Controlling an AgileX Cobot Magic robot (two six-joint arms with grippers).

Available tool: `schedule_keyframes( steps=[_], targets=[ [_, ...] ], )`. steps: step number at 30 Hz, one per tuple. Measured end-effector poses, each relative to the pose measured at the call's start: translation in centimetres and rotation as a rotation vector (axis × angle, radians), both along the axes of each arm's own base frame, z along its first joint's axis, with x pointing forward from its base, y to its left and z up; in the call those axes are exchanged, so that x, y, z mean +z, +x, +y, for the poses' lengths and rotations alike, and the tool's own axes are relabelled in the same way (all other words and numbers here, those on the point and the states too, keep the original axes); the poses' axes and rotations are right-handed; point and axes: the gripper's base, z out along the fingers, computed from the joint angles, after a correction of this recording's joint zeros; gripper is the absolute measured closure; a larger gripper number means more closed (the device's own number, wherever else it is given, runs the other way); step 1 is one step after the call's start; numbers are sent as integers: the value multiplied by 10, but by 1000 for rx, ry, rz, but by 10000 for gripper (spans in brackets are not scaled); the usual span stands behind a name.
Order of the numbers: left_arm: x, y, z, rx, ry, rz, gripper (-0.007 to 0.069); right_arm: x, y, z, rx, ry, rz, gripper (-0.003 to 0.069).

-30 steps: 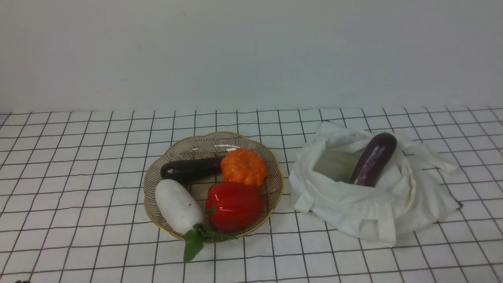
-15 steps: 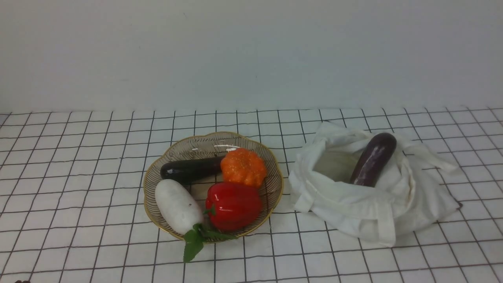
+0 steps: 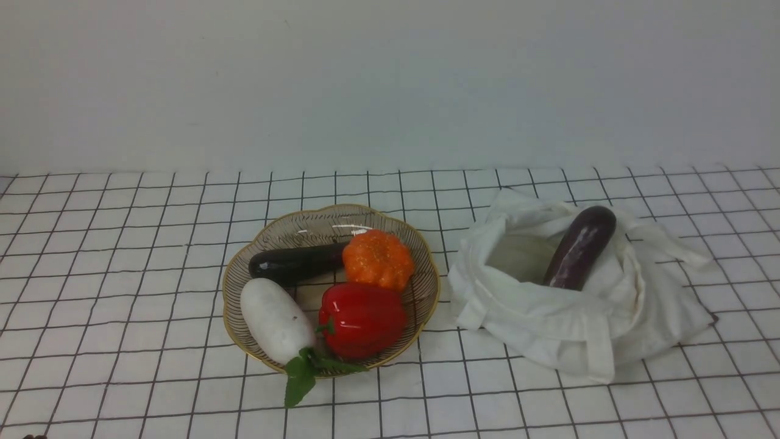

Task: Take vegetables from bag on white checkered tablecloth place on plate.
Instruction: 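Reach into the white cloth bag and grasp a vegetable inside with the right gripper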

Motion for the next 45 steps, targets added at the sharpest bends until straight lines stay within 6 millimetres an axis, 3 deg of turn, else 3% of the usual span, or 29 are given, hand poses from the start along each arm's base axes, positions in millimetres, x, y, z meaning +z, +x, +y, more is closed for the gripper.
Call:
schedule_keyframes(
  steps=[2, 3, 4, 8, 14, 20, 26, 27, 28, 32, 33, 38, 41, 45],
  targets=[
    [0, 0, 0, 0, 0, 0, 633, 28, 1, 3, 30, -27, 57, 670],
    [0, 0, 0, 0, 0, 0, 633, 27, 2, 3, 31, -29, 76, 670],
    [0, 0, 0, 0, 0, 0, 633, 44, 6, 4, 50, -50, 139, 670],
    [0, 0, 0, 0, 0, 0, 633, 63, 35, 9, 110, -148, 426, 670],
    [0, 0, 0, 0, 0, 0, 633, 59, 100, 21, 233, -292, 819, 670],
    [0, 0, 0, 0, 0, 0, 633, 59, 160, 32, 326, -342, 923, 662],
    [0, 0, 0, 0, 0, 0, 633, 47, 210, 53, 442, -475, 965, 601],
    [0, 0, 0, 0, 0, 0, 633, 40, 228, 60, 473, -506, 981, 557],
    [0, 0, 0, 0, 0, 0, 633, 37, 231, 61, 478, -511, 992, 550],
    [0, 0, 0, 0, 0, 0, 633, 13, 261, 69, 502, -526, 1054, 412],
    [0, 0, 0, 0, 0, 0, 633, 1, 275, 71, 505, -525, 1083, 307],
    [0, 0, 0, 0, 0, 0, 633, -23, 298, 74, 500, -520, 1119, 113],
    [0, 0, 0, 0, 0, 0, 633, -37, 312, 75, 486, -520, 1121, 22],
    [0, 0, 0, 0, 0, 0, 633, -52, 323, 76, 476, -517, 1132, -3]
  ],
)
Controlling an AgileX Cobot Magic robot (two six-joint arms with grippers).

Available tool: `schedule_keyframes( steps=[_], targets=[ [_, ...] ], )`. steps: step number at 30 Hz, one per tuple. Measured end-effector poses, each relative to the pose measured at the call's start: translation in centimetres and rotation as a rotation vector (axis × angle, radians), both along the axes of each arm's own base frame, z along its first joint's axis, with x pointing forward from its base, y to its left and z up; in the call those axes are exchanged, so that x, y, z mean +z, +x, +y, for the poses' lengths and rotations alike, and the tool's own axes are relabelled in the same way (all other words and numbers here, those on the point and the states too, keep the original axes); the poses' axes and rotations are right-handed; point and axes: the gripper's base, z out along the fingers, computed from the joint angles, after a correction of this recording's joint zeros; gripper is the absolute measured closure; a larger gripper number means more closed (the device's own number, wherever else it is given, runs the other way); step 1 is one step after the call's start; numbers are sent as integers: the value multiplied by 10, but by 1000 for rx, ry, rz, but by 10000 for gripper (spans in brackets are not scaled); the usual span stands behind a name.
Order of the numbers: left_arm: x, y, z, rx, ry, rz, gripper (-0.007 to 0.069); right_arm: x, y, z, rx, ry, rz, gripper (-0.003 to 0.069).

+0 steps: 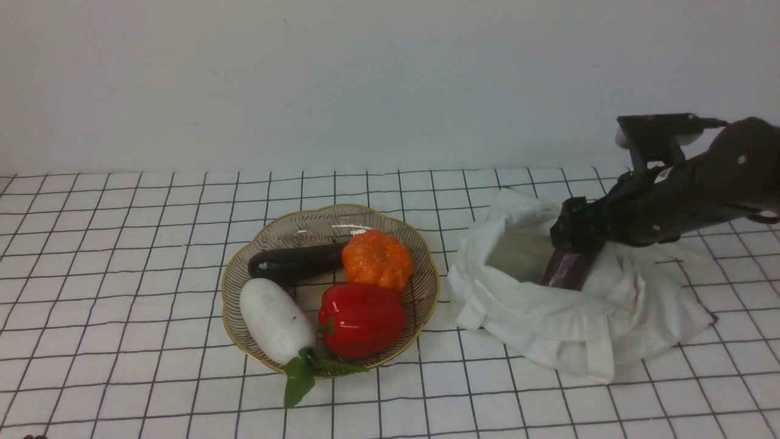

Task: Take vegetables from bag on white checkered tablecloth place on plate.
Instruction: 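Reach into the white cloth bag and grasp a vegetable inside with the right gripper, then take the eggplant out of the bag and place it on the plate with the right gripper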

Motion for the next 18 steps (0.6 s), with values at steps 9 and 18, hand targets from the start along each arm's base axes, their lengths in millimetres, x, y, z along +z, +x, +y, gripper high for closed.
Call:
schedule_keyframes(
  steps=[9, 18],
  targets=[
    [0, 0, 0, 0, 0, 0, 633, -1, 3, 0, 10, -17, -6, 209],
    [0, 0, 0, 0, 0, 0, 633, 92, -24, -4, -7, 37, -268, 209]
  ],
)
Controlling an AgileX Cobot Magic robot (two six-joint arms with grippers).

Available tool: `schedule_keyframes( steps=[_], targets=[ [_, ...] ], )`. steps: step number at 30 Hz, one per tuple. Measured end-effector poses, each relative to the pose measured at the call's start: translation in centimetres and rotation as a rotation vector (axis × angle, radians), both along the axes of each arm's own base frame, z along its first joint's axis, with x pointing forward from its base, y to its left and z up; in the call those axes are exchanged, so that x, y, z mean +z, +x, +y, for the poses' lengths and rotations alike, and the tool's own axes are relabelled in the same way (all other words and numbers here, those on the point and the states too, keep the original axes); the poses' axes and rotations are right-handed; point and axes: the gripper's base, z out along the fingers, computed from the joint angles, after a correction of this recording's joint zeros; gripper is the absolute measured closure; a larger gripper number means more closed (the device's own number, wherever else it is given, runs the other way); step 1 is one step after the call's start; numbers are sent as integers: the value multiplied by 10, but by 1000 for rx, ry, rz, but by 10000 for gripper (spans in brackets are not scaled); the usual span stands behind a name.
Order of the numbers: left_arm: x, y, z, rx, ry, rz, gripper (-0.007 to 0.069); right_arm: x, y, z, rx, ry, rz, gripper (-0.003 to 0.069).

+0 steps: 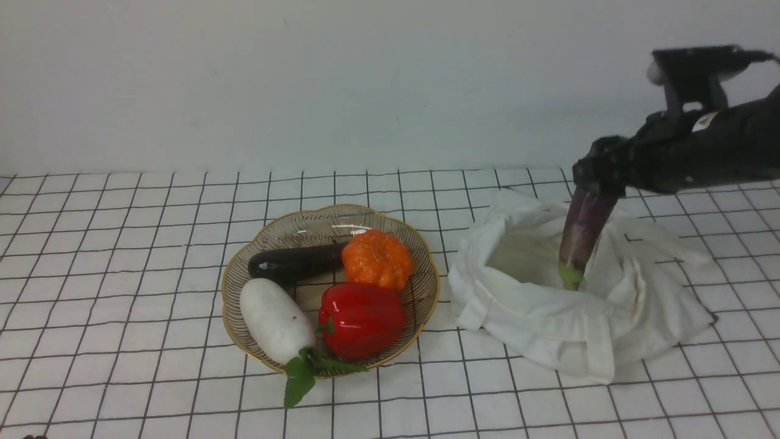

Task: Take vegetables from bag on white checkered tablecloth place on plate.
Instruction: 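Take the eggplant out of the bag and place it on the plate with the right gripper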

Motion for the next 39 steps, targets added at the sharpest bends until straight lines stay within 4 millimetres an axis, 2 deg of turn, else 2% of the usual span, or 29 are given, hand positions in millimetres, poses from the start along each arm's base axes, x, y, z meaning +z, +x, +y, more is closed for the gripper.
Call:
schedule_keyframes(
  steps=[4, 5, 8, 9, 13, 16, 17, 18, 19, 20, 21, 24, 29, 39],
  targets=[
    [0, 0, 0, 0, 0, 0, 633, 50, -24, 5, -32, 157, -145, 209],
    [0, 0, 0, 0, 0, 0, 633, 52, -25, 5, -34, 164, -150, 209],
    [0, 0, 0, 0, 0, 0, 633, 70, -40, 34, 46, 251, -202, 209],
    [0, 0, 0, 0, 0, 0, 633, 70, -42, 41, 74, 250, -204, 209],
    [0, 0, 0, 0, 0, 0, 633, 65, -44, 95, 236, 274, -180, 209],
    [0, 0, 0, 0, 0, 0, 633, 50, -37, 140, 343, 264, -150, 209],
    [0, 0, 0, 0, 0, 0, 633, 39, -31, 158, 385, 244, -135, 209],
    [0, 0, 0, 0, 0, 0, 633, 38, -30, 161, 388, 243, -132, 209],
    [0, 0, 0, 0, 0, 0, 633, 29, -26, 172, 410, 231, -117, 209],
    [0, 0, 0, 0, 0, 0, 633, 10, -17, 188, 429, 212, -83, 209],
    [0, 0, 0, 0, 0, 0, 633, 3, -12, 194, 435, 210, -72, 209],
    [0, 0, 0, 0, 0, 0, 633, -21, 2, 208, 430, 207, -25, 209],
    [0, 0, 0, 0, 0, 0, 633, -48, 21, 227, 394, 275, 44, 209],
    [0, 0, 0, 0, 0, 0, 633, -74, 38, 240, 384, 278, 71, 212]
  ],
)
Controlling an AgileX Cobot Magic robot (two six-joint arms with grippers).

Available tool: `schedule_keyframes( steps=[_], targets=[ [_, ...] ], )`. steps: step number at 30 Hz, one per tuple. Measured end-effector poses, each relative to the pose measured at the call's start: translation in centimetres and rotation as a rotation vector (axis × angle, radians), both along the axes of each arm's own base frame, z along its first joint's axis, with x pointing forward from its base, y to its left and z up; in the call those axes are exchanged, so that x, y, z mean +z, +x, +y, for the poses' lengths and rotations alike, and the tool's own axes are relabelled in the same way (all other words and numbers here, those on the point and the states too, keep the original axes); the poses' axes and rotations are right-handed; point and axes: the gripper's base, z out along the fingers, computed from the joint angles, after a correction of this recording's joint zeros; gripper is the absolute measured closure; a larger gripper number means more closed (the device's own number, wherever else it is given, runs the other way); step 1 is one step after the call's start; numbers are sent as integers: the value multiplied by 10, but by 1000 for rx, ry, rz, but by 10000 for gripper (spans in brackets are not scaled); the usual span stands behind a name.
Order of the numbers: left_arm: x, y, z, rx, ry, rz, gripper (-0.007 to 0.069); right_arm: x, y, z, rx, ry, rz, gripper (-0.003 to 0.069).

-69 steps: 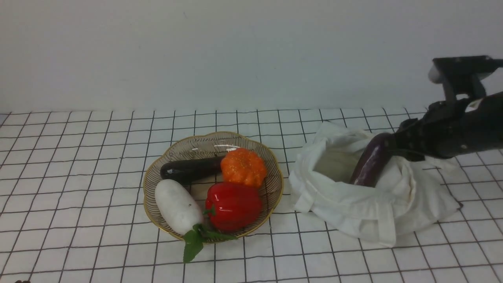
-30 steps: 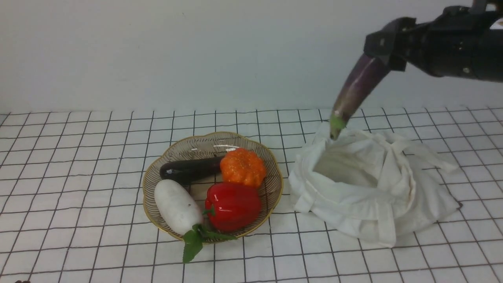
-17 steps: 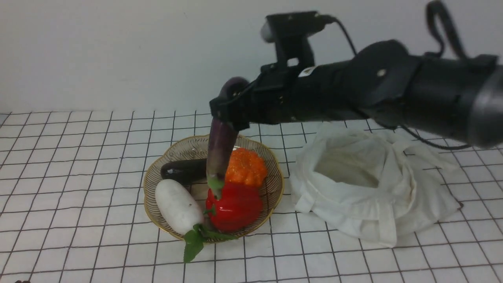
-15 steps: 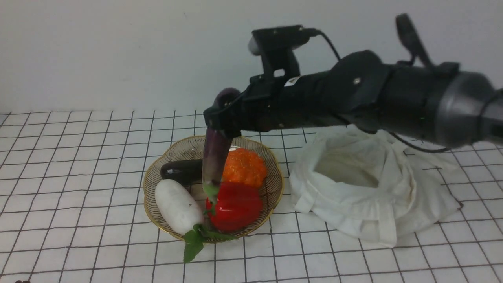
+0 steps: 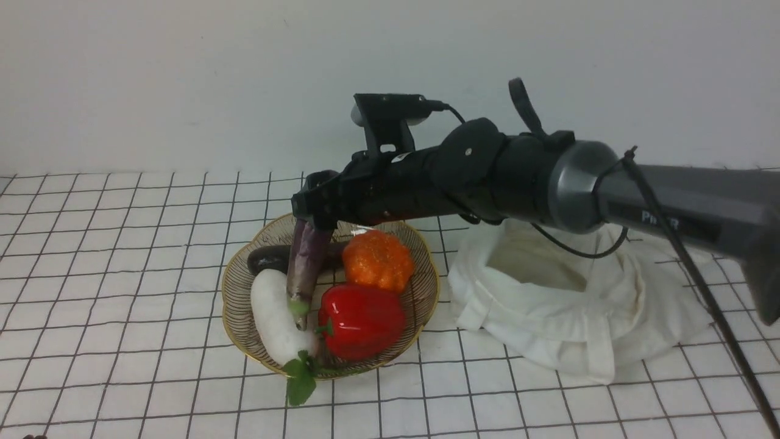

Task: Take vegetables from bag on white checkered tablecloth place on plate.
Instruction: 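Take the eggplant out of the bag and place it on the plate with the right gripper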

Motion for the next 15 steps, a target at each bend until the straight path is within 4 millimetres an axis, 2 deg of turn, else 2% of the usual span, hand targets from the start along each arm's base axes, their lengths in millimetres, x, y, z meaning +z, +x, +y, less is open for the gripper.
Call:
schedule_keyframes(
  steps=[5, 7, 11, 15],
  targets=[
    [0, 0, 0, 0, 0, 0, 633, -3, 0, 1, 6, -5, 9, 202],
    [0, 0, 0, 0, 0, 0, 633, -3, -1, 1, 11, -7, 12, 168],
    [0, 0, 0, 0, 0, 0, 633, -4, -1, 1, 23, -20, 8, 43],
    [0, 0, 0, 0, 0, 0, 633, 0, -4, 0, 63, -58, -17, -1]
  ],
)
